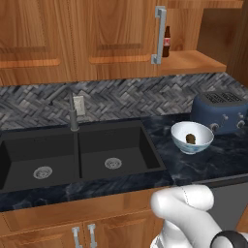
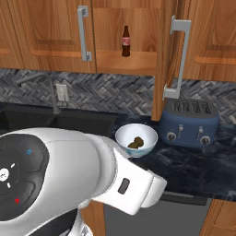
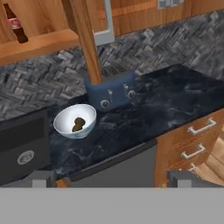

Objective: Open the cabinet. Pick the kiwi and kiwi from the cabinet and place them into the bowl. Then close the cabinet.

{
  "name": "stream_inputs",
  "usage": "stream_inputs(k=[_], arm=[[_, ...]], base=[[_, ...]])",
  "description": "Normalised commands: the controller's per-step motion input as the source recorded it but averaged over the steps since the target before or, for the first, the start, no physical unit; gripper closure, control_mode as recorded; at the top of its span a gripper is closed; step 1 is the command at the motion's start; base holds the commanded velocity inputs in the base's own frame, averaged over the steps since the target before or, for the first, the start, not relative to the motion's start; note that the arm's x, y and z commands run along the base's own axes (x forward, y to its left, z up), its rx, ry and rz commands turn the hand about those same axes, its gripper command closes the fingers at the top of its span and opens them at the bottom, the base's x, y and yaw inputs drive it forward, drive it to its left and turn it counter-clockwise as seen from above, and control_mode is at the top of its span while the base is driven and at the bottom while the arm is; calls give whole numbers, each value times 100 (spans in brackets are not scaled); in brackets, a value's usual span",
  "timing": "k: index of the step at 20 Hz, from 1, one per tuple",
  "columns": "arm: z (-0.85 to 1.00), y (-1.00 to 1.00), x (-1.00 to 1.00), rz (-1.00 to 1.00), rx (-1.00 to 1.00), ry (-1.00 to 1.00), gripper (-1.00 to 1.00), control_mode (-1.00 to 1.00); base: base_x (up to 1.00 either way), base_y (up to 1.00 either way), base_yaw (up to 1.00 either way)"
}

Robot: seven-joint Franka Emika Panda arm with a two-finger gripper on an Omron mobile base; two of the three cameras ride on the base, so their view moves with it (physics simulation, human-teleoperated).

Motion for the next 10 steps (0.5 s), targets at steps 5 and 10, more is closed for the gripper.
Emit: stream_inputs(k=[5, 10], arm=[[-7, -26, 4, 40, 2, -5, -100, -100], [-11, -1, 30, 26, 0, -22, -100, -100]], base=[[0, 0, 0], [0, 0, 0]])
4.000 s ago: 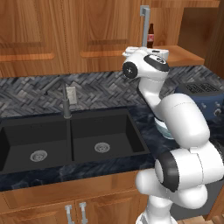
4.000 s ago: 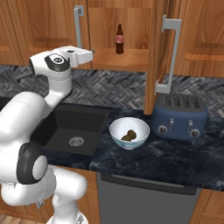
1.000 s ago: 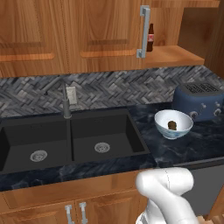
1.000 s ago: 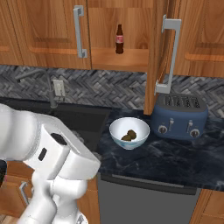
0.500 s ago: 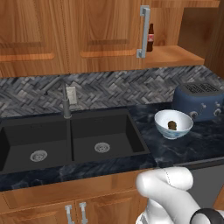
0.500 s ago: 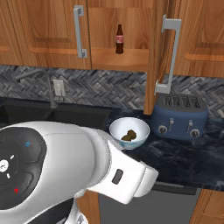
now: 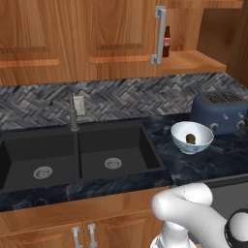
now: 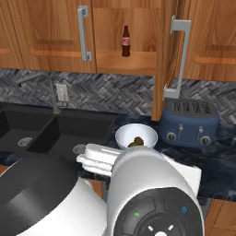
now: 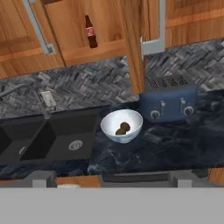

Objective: Open the cabinet. Pick the kiwi and kiwi from the cabinet and place them into the bowl. Then close the cabinet.

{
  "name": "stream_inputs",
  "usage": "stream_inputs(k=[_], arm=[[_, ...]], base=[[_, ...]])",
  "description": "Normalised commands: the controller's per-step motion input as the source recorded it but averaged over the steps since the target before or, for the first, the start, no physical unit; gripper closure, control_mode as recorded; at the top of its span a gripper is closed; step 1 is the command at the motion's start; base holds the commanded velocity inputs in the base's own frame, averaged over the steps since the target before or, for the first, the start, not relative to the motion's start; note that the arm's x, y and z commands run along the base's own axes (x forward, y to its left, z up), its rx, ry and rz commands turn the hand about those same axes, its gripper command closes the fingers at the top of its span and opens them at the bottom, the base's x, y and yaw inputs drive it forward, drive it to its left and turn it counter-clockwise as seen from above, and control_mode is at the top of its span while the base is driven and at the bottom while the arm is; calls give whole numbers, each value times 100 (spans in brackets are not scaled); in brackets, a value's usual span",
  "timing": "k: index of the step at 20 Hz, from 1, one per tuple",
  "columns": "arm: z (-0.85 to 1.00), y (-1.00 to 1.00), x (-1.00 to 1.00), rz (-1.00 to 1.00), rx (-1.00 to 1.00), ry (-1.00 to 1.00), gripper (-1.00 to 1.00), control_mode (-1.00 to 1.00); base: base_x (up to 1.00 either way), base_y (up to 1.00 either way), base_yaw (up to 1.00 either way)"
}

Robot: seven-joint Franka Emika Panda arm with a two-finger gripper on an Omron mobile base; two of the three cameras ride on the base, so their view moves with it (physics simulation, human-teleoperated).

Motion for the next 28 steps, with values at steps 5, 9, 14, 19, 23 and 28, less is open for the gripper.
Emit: stream_inputs(k=[5, 9, 14, 19, 23, 28], arm=[[0, 0, 64, 22, 1, -24, -100, -100], [0, 0, 78, 27, 7, -17, -100, -100], [0, 0, 84, 28, 4, -17, -100, -100], [-27, -15, 91, 26, 1, -6, -100, -100], [-20, -28, 44, 21, 2, 0, -100, -100], [-11, -22, 28, 21, 3, 0, -100, -100]], base=[[0, 0, 0], [0, 0, 0], [0, 0, 0], [0, 0, 0], [0, 0, 0], [0, 0, 0]])
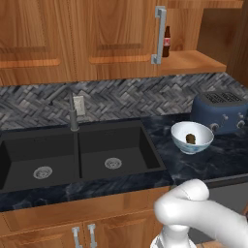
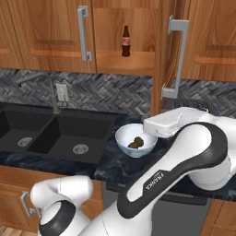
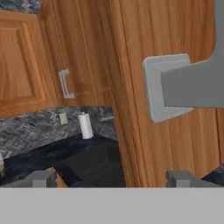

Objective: Open the cabinet. Pick the kiwi and kiwi from the cabinet and place them into the bowl. Then close the cabinet.

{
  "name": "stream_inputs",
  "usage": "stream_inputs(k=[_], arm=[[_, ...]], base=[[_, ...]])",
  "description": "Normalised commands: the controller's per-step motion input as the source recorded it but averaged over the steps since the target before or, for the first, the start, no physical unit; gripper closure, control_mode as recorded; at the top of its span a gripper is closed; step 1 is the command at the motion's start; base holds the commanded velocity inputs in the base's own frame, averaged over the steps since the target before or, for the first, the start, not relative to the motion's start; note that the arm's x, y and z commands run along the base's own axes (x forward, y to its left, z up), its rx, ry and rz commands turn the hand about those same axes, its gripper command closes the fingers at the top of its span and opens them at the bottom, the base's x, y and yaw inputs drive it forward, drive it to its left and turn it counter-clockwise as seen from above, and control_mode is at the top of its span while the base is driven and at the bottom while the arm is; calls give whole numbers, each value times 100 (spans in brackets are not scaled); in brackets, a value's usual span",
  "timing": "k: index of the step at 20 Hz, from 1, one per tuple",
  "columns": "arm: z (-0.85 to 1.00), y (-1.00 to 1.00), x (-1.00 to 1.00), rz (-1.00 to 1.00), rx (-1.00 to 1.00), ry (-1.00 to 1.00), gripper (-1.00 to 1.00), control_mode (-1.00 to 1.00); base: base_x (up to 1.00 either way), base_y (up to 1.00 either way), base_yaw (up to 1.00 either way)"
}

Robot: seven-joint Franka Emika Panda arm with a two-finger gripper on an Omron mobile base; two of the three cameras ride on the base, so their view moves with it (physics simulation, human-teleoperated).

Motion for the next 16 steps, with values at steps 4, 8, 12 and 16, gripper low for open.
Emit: stream_inputs(k=[4, 8, 12, 16], arm=[[-1, -16, 22, 14, 2, 0, -100, -100], [-1, 2, 89, 3, 3, 0, -100, -100], [0, 43, 100, -2, 0, 0, -100, -100], [-3, 81, 100, -14, 0, -5, -100, -100]], base=[[0, 0, 0], [0, 0, 0], [0, 0, 0], [0, 0, 0]])
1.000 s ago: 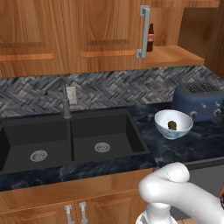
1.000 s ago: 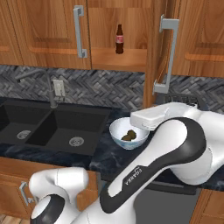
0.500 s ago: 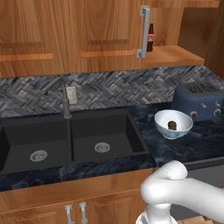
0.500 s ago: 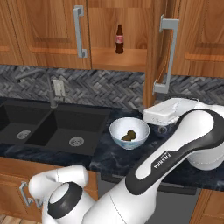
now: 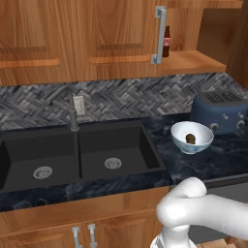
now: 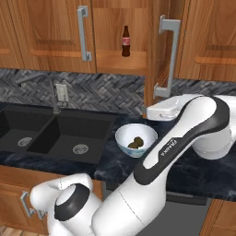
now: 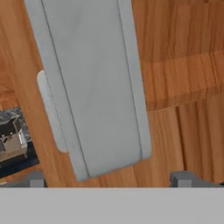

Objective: Open the cabinet. Pick the kiwi and kiwi from the cabinet and place them into the bowl. Then close the cabinet.

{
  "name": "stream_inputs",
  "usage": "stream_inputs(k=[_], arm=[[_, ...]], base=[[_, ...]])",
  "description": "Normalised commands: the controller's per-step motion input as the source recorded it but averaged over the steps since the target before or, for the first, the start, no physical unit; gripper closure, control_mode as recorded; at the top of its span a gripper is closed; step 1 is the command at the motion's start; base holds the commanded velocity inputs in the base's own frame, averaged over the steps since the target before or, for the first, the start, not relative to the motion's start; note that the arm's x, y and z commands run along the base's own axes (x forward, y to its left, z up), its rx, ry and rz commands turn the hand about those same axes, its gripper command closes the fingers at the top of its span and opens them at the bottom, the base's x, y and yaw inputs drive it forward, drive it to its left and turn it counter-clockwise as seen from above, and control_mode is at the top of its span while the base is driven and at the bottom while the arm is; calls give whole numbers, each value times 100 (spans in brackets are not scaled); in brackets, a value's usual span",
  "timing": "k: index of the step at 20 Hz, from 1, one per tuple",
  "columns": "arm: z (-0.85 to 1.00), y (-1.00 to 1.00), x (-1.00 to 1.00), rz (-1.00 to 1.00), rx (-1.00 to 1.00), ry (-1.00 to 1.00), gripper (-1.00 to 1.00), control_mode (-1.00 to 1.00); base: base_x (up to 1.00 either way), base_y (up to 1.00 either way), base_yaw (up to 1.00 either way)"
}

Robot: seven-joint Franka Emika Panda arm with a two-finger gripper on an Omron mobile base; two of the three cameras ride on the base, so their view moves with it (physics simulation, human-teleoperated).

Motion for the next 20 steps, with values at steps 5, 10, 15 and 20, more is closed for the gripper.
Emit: stream_inputs(k=[5, 10, 15, 20], arm=[[-14, 100, 80, -22, 0, -15, -100, -100], [-8, 94, 52, -16, 0, -12, -100, -100], [-14, 93, 100, -28, 3, -10, -100, -100], [-9, 25, 100, -29, 22, 0, -100, -100]], base=[[0, 0, 0], [0, 0, 0], [0, 0, 0], [0, 0, 0]])
